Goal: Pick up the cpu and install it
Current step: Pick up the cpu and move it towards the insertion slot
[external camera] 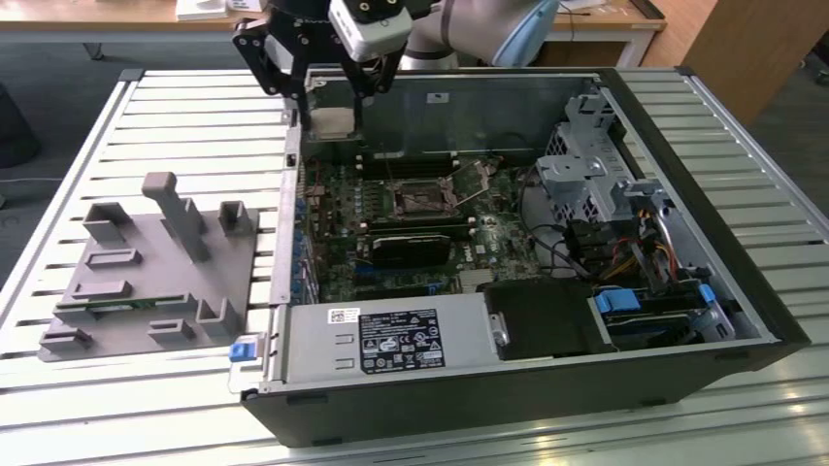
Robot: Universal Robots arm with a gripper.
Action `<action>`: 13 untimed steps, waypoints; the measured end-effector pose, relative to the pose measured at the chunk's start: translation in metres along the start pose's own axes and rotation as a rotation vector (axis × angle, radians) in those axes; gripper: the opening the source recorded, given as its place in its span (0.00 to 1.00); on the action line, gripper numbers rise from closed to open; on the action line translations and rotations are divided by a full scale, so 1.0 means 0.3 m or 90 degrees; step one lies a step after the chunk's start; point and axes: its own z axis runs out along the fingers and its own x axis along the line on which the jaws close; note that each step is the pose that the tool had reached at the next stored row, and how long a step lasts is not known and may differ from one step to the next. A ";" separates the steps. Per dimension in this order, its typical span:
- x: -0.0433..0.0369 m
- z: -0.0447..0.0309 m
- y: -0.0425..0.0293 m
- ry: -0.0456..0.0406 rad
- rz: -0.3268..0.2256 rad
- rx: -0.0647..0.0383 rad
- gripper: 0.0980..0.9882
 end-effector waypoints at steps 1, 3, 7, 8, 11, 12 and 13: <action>-0.004 0.000 0.000 0.0000 0.000 0.000 0.50; -0.011 0.000 0.000 0.0000 0.000 0.000 0.50; -0.025 0.000 0.001 0.0000 0.000 0.000 0.50; -0.028 0.000 0.002 0.0000 0.000 0.000 0.50; -0.036 0.000 0.002 0.0000 0.000 0.000 0.50; -0.038 0.000 0.002 0.0000 0.000 0.000 0.50; -0.041 0.000 0.002 0.0000 0.000 0.000 0.50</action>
